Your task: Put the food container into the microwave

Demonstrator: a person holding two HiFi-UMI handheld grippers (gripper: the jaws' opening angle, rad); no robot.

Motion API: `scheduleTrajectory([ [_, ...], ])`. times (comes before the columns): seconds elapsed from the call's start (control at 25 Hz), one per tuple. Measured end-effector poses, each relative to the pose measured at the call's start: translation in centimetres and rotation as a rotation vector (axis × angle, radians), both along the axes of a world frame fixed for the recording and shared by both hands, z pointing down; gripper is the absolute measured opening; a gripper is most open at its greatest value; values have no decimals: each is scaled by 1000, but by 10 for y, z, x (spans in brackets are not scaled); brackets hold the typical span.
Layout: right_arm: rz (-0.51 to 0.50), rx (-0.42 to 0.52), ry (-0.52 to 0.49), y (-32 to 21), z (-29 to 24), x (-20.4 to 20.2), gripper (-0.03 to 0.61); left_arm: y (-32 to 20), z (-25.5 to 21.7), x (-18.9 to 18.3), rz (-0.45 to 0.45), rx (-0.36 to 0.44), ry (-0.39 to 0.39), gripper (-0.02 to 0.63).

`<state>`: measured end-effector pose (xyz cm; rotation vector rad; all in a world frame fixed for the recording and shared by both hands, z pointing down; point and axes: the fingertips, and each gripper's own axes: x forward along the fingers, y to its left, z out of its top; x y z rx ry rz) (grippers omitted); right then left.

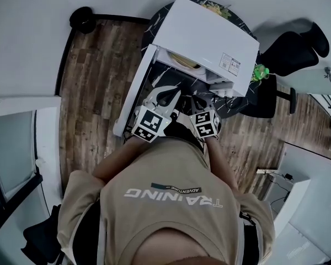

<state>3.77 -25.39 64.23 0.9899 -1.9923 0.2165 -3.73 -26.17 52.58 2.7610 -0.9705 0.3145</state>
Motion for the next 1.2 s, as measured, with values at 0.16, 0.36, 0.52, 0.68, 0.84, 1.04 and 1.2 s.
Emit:
scheduleTrajectory([
  [0.16, 21, 48, -124, 8, -31, -8, 9, 4, -7, 3, -6, 13, 7, 2],
  [0.36, -12, 99, -205, 6, -70, -12, 9, -3, -14, 7, -30, 31, 1, 2],
  [0.52, -26, 120, -258, 3, -90, -8, 9, -13, -26, 4, -61, 53, -18, 2],
  [0.68, -30, 138, -302, 0, -100, 3, 9, -26, -45, 1, -99, 91, -48, 2],
  [0.84, -25, 198, -358, -11, -126, 15, 9, -38, -74, 2, -122, 159, -80, 2],
  [1.04, -20, 284, -427, -25, -164, 31, 9, -43, -109, 10, -139, 197, -58, 2],
  [1.2, -27, 346, -467, -34, -191, 40, 9, -48, -131, 17, -143, 216, -43, 2],
])
